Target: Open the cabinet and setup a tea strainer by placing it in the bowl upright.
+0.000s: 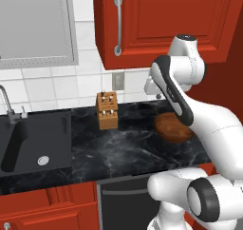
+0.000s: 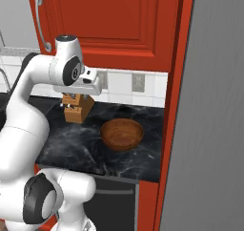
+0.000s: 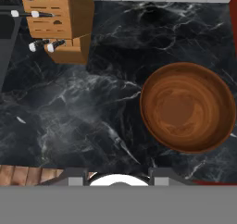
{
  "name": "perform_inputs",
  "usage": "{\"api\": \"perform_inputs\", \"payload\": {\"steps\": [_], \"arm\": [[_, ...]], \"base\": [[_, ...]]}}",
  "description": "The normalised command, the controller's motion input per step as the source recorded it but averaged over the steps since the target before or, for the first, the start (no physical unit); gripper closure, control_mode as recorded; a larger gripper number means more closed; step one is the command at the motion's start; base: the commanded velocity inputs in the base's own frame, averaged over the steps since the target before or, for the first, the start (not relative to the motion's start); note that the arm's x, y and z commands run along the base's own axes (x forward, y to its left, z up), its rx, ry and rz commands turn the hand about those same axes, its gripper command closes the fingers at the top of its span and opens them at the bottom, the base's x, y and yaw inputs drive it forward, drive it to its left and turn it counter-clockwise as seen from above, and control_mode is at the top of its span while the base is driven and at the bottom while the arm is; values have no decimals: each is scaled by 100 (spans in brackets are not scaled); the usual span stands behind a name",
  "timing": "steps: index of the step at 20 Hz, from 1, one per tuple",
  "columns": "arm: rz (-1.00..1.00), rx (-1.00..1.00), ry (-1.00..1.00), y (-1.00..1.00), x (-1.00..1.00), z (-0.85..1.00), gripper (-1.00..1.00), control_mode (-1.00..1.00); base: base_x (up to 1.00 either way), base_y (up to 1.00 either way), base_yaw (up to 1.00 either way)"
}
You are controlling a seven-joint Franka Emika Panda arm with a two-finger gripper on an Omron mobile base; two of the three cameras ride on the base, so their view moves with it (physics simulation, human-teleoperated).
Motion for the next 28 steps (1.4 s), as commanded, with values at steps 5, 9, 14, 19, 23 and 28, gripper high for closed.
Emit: {"api": "perform_inputs", "payload": {"steps": [5,9,14,19,23,28], "arm": [[0,0,0,0,0,0,-100,-100],[-2,-4,-8,37,-11,3,-100,-100],[-17,-11,-19,41,-19,38,-100,-100],[-21,-1,-36,52,-16,91,-100,-100],[-10,10,-41,38,-21,100,-100,-100],[0,14,-35,4,-12,100,-100,-100]], "base": [[0,0,0],[0,0,0],[0,0,0],[0,0,0],[0,0,0],[0,0,0]]}}
